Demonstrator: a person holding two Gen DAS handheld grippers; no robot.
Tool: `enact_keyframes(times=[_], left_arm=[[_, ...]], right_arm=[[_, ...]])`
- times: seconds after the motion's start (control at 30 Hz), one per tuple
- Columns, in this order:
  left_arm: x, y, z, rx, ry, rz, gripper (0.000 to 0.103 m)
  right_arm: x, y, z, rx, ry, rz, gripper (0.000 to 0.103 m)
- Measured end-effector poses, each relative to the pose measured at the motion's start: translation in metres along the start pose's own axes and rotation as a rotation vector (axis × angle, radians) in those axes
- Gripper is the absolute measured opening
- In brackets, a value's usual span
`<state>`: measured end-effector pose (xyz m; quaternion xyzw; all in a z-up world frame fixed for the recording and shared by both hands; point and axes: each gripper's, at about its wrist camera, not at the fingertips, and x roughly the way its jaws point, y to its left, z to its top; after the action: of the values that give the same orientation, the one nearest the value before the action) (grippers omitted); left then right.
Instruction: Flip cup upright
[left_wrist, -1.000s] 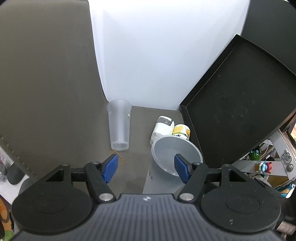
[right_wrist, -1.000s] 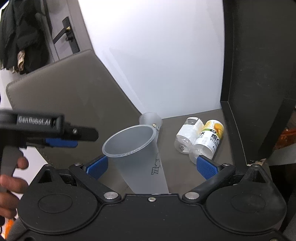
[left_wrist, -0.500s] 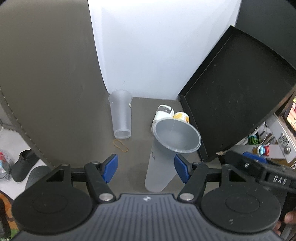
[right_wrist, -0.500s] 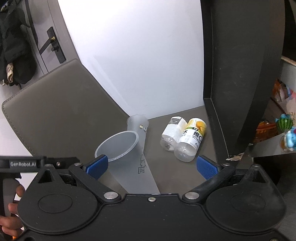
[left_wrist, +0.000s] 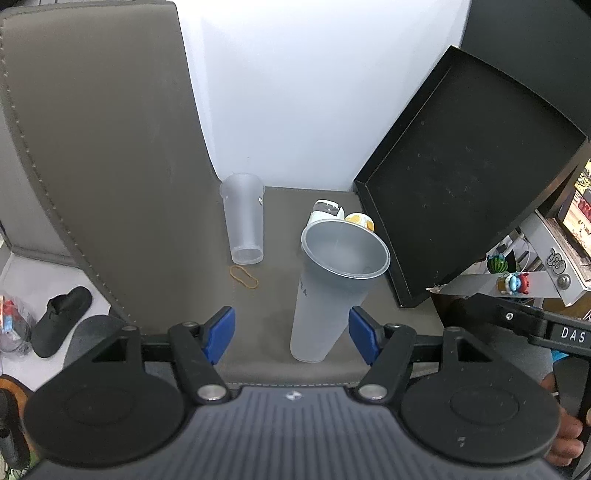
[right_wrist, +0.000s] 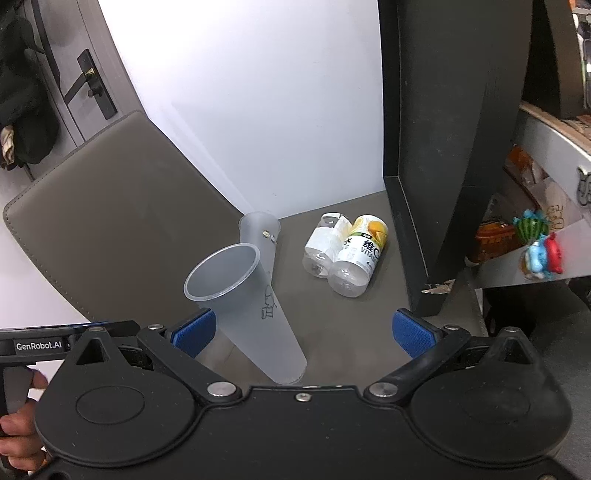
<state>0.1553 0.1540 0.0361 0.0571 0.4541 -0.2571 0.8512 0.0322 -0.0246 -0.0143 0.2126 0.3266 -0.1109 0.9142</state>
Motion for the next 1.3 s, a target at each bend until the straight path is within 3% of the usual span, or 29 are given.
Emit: enact_keyframes(times=[1.3], left_arm=[[-0.056,-0.018,-0.033,0.057,-0.069,0.027,0.074]], right_arm=[[-0.055,0.018,-0.015,-0.087,0.006,0.016,0.103]])
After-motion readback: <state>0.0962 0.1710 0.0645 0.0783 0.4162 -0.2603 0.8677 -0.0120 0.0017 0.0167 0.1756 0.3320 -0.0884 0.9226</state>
